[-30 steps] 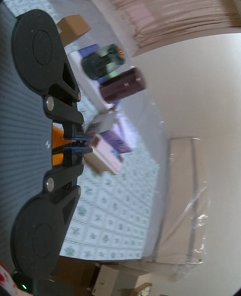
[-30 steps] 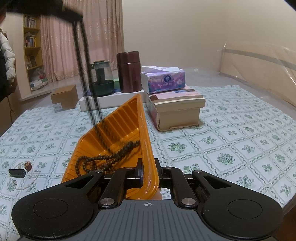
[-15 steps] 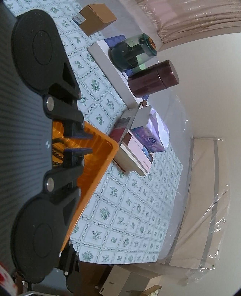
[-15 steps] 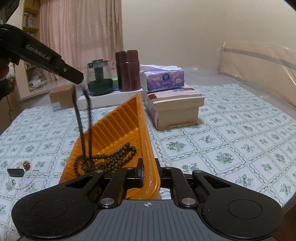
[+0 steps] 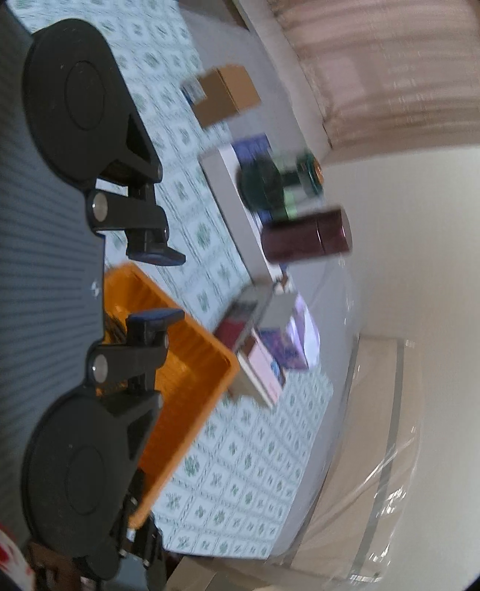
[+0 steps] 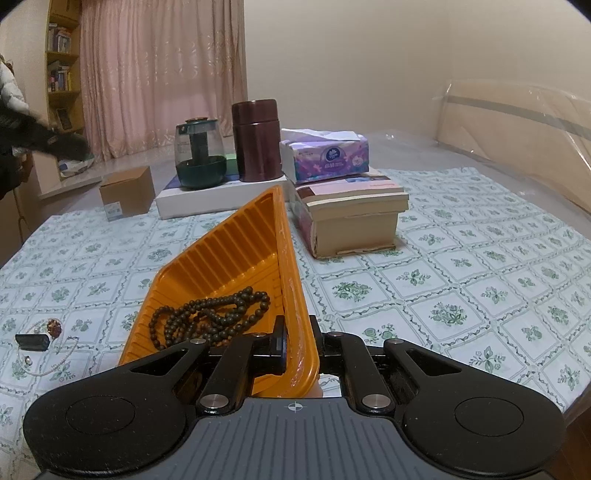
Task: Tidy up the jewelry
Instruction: 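Grasp the black cylindrical case from the pile with the left gripper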
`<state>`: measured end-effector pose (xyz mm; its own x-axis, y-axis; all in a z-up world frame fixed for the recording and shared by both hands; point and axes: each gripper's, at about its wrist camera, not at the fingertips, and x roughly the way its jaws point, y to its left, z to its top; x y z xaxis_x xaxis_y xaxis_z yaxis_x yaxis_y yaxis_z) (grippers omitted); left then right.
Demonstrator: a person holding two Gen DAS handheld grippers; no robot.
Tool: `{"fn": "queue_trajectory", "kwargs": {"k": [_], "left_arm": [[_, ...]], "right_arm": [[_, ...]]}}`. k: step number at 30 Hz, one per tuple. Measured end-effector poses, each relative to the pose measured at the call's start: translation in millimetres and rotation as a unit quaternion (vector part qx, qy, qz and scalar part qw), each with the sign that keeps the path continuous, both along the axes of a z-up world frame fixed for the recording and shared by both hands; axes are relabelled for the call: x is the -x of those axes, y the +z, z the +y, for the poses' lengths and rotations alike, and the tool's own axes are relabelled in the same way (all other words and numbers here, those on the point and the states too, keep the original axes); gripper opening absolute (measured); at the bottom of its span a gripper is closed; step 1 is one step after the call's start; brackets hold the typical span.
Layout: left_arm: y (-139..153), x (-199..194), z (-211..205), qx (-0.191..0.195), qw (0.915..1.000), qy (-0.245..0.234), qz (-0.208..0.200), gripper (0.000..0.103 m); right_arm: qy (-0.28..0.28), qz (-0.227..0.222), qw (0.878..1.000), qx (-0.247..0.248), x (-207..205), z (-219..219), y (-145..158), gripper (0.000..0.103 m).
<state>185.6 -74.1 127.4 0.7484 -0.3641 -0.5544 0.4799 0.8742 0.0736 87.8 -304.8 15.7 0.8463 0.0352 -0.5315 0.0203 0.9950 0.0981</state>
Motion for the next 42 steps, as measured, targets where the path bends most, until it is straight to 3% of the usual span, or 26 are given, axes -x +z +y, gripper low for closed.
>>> {"fn": "queue_trajectory", "kwargs": {"k": [8,13,19,25,29,42], "left_arm": [[-22.5,23.1,79.6,-0.004,0.9949,0.101,-0.007,0.027],[-44.0,29.9,134.1,0.011,0.9855,0.168,0.015,0.029],[-70.6,40.2,170.9,0.017,0.9737,0.225,0.034,0.038],[-103.6,52.4,179.4,0.027,0.9674,0.247,0.051,0.049],[-125.6,56.8,175.3,0.049,0.9633,0.261,0.039,0.083],[-176.8,43.4,147.2,0.031,0.9603,0.274,0.039,0.088]], "right_arm": [[0.000,0.001,1.000,0.003,1.0,1.2,0.2,0.009],[0.001,0.000,1.000,0.006,2.1,2.5,0.8,0.009],[0.001,0.001,1.000,0.010,1.1,3.6,1.0,0.009],[-0.001,0.002,1.000,0.013,1.1,4.0,0.1,0.009],[-0.003,0.003,1.000,0.015,0.7,3.3,-0.3,0.009],[-0.001,0.005,1.000,0.017,1.2,1.7,-1.3,0.008]]}}
